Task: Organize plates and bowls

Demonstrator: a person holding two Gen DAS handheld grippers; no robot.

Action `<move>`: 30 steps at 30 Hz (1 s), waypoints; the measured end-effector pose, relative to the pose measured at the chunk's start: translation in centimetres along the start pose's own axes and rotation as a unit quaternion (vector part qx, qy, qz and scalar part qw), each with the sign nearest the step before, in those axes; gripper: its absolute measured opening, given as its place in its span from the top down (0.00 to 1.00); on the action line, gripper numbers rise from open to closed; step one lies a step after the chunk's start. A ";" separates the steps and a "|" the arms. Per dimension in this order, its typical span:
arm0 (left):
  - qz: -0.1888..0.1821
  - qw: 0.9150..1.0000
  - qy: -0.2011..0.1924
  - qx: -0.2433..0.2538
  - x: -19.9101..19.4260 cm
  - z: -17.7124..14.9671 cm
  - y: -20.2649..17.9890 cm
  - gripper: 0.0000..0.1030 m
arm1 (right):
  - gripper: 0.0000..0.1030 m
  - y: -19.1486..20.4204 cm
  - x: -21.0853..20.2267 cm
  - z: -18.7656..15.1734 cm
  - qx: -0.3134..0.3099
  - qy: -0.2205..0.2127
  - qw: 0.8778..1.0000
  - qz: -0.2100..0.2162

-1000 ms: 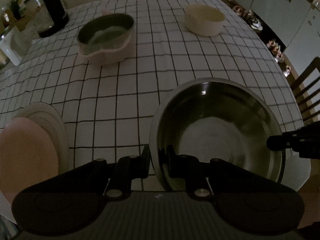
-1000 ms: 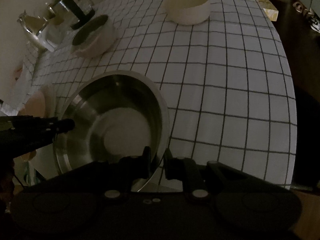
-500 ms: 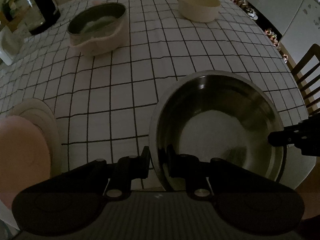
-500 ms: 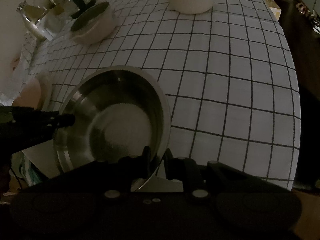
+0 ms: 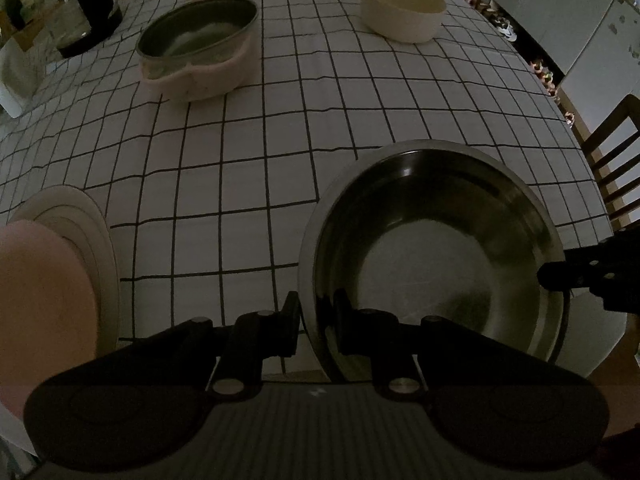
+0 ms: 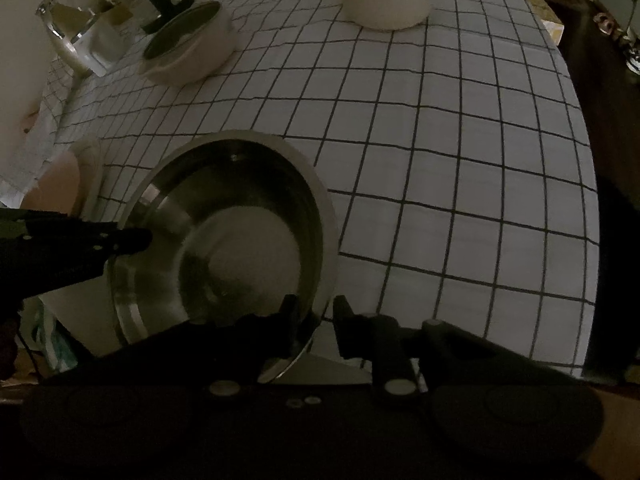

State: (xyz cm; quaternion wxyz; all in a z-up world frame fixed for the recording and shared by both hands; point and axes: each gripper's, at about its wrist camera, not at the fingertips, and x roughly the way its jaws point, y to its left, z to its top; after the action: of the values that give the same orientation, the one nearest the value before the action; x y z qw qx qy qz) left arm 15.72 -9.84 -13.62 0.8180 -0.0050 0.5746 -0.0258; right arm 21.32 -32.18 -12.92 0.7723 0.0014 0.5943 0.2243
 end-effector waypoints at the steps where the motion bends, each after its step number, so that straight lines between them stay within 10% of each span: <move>1: 0.000 1.000 0.000 0.000 -0.1 0.0 0.0 0.84 | 0.78 0.0 -0.1 0.0 0.000 -0.002 1.000 -0.001; 18: -0.008 0.998 -0.058 -0.010 -4.0 1.6 2.1 0.76 | 0.65 1.3 -3.9 2.2 -0.019 -0.056 0.998 -0.013; 23: -0.015 0.995 -0.095 -0.012 -5.8 2.8 3.0 0.51 | 0.61 2.7 -4.9 3.6 -0.023 -0.079 0.997 -0.015; 30: -0.010 0.990 -0.140 -0.002 -8.2 4.6 4.5 0.48 | 0.52 5.2 -6.3 5.9 -0.033 -0.117 0.992 -0.022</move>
State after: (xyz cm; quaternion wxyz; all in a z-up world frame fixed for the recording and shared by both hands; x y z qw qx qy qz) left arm 17.46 -5.06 -4.51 0.8900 -0.0153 0.4546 -0.0318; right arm 23.69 -28.16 -4.01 0.8407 -0.0103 0.4923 0.2252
